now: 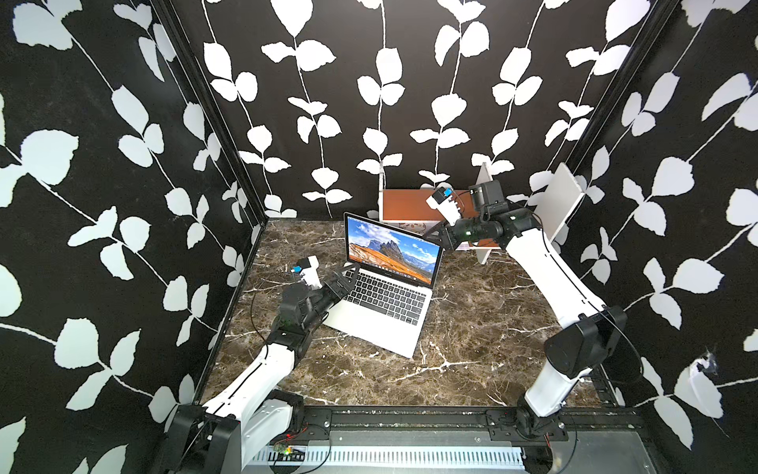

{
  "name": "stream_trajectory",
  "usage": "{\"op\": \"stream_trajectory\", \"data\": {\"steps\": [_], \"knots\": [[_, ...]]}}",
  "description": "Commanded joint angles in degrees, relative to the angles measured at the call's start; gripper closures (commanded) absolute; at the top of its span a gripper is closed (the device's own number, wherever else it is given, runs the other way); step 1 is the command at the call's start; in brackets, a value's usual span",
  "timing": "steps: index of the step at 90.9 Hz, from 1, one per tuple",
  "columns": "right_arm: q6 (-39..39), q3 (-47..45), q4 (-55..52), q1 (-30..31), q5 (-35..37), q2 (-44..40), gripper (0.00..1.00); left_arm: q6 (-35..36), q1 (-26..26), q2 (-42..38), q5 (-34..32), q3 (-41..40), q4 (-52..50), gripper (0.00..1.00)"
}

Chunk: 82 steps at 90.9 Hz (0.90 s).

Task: Close the laptop lid and set it aside
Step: Close the lid of the laptop.

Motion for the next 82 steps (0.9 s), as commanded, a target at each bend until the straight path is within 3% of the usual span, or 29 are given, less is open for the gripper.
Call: {"op": "stream_trajectory", "data": {"steps": [1, 25, 47, 82], "knots": [[-1.38, 0.34, 0.18, 0.87, -0.94, -0.60, 0.87, 1.03, -0.22, 0.58, 0.27, 1.30, 3.05, 0.01], [-4.51, -1.78, -0.58, 2.77, 2.95, -3.21, 0.91, 1.33, -0.19, 0.99, 0.35, 2.73, 3.80, 0.01], [-5.17, -8.59, 2.14, 7.34, 11.07, -9.23, 0.91, 2.45, -0.19, -2.09, -2.19, 4.86, 1.12, 0.01], [-3.17, -22.36, 10.22, 24.62, 33.87, -17.66, 0.91, 3.10, -0.25, -9.10, -9.76, 13.53, -8.82, 0.01]]}}
